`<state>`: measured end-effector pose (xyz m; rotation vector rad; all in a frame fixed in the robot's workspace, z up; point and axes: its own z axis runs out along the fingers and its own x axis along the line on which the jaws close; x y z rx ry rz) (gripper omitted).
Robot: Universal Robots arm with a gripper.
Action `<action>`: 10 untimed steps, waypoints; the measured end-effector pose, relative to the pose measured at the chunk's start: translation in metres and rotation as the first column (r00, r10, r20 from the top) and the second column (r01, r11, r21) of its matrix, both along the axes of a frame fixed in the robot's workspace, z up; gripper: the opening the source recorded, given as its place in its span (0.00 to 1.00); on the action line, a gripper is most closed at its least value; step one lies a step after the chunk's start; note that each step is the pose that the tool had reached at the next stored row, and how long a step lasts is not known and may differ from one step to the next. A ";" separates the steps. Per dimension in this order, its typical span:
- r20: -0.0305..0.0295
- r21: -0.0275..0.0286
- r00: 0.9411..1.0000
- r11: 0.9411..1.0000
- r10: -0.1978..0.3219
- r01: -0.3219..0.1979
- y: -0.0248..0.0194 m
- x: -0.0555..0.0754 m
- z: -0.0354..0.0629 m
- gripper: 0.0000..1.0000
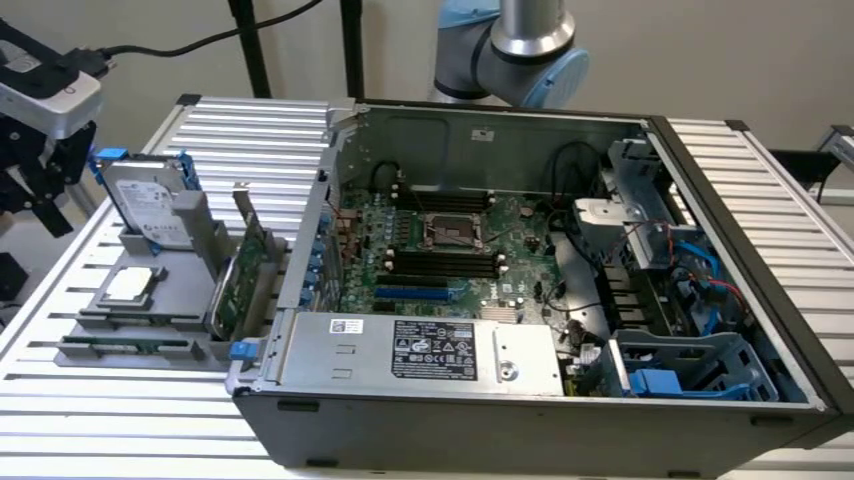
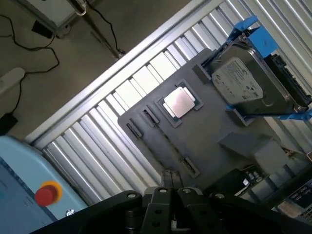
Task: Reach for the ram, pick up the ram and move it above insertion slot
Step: 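Pick up the ram and move it above insertion slot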
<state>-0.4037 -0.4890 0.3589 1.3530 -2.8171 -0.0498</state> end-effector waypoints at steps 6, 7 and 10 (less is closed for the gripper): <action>0.000 0.000 0.994 0.994 0.109 -0.109 0.0000 0.000 -0.0005 0.11; 0.001 0.000 0.992 0.992 0.127 -0.127 0.0000 0.000 -0.0006 0.11; 0.002 0.000 0.983 0.983 0.181 -0.181 0.0000 0.000 -0.0009 0.11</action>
